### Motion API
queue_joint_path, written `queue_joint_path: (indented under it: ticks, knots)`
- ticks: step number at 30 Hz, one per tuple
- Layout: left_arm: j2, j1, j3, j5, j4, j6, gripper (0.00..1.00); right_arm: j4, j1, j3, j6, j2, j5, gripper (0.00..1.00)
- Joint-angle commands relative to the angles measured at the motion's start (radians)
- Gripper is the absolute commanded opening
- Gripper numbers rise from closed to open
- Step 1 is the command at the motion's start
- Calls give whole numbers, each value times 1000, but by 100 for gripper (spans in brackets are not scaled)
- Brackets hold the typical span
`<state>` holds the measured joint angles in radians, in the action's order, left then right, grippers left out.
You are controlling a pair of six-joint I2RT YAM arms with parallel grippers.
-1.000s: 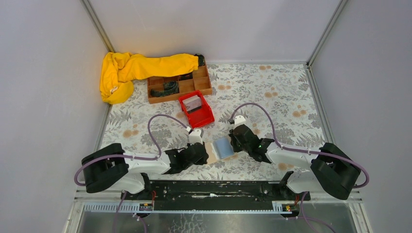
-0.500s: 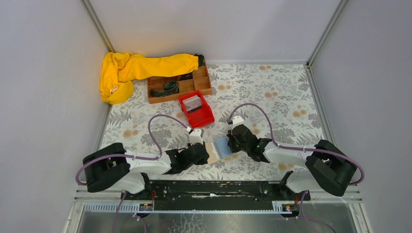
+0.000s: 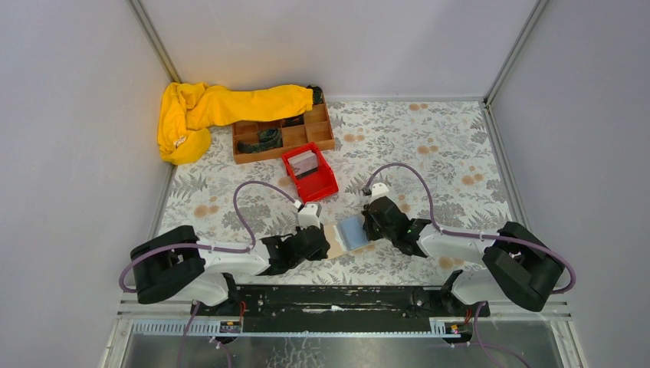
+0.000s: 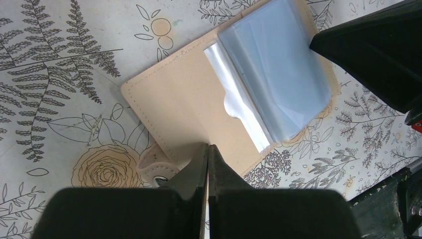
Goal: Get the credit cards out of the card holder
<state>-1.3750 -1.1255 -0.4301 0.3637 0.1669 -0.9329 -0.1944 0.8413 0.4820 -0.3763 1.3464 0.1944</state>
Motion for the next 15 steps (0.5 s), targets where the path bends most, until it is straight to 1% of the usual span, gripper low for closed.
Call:
queue_joint_path:
  ticks: [1,9,15]
  knots:
    - [-3,-2,2,33,18,9,0,23,-12,-20,-6,-16,32,0]
    - [-1,-2,1,33,18,12,0,24,-13,-18,1,-3,1,0]
    - [-16,-2,-2,35,27,13,0,-4,-9,-17,8,-6,-85,0]
